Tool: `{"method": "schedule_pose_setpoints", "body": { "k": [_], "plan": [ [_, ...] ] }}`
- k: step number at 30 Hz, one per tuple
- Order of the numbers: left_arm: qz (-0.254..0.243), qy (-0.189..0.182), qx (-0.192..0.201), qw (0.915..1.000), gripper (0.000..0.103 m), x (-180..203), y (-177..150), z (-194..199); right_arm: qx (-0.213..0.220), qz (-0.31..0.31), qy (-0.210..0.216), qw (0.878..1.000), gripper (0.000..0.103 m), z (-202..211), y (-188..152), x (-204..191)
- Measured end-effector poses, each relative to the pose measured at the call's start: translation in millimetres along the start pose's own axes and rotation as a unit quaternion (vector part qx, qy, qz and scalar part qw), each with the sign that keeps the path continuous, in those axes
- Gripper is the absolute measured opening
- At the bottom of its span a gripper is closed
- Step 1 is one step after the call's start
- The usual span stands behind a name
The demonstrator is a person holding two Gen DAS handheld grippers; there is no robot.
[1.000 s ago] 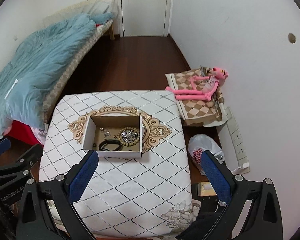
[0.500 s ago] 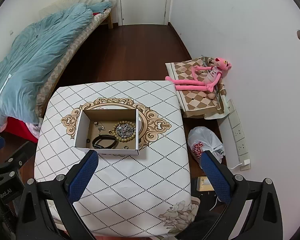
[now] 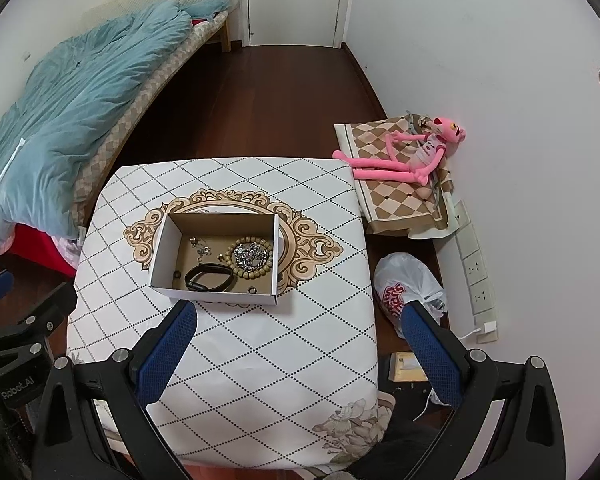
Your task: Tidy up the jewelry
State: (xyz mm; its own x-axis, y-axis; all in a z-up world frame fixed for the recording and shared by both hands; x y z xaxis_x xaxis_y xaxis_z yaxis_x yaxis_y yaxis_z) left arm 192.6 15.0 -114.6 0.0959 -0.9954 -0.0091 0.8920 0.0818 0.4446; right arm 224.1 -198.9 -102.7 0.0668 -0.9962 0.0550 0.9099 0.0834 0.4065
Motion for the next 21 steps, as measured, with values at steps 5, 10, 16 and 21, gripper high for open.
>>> {"method": "schedule_pose_setpoints", "body": {
  "k": [5,10,16,21],
  "plan": [
    [0.002,0.0,0.001,1.0,0.103,-1.8,-1.0,0.3,-0.001,0.002,0.001,1.0,0.103,1.0,-1.2,-1.2],
    [0.003,0.002,0.003,1.0,0.103,-2.5,-2.3,3.2,0.001,0.002,0.002,1.0,0.103,3.0,-0.9,-1.6],
    [0.004,0.003,0.005,1.0,0.103,-4.8,-1.7,5.4,0.0,0.002,0.005,1.0,0.103,4.7,-0.6,-2.0],
    [0.004,0.002,0.003,1.0,0.103,-5.0,-2.9,5.6,-0.001,0.004,0.003,1.0,0.103,4.0,-0.7,-1.7]
  ]
}}
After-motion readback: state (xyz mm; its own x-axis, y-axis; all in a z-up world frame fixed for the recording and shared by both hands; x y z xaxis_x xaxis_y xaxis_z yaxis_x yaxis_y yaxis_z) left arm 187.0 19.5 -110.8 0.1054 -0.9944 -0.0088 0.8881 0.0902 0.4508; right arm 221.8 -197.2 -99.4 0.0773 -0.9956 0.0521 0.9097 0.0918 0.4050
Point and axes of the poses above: each gripper's, at about its wrist camera, not at the fingertips, and z roughly against the way its jaws point, x to its right, y to its top, the point moved 10 cm from there along -z, roughly the way its jaws point, and after that the axes turned 3 degrees about -x, right-handed, at the moved point
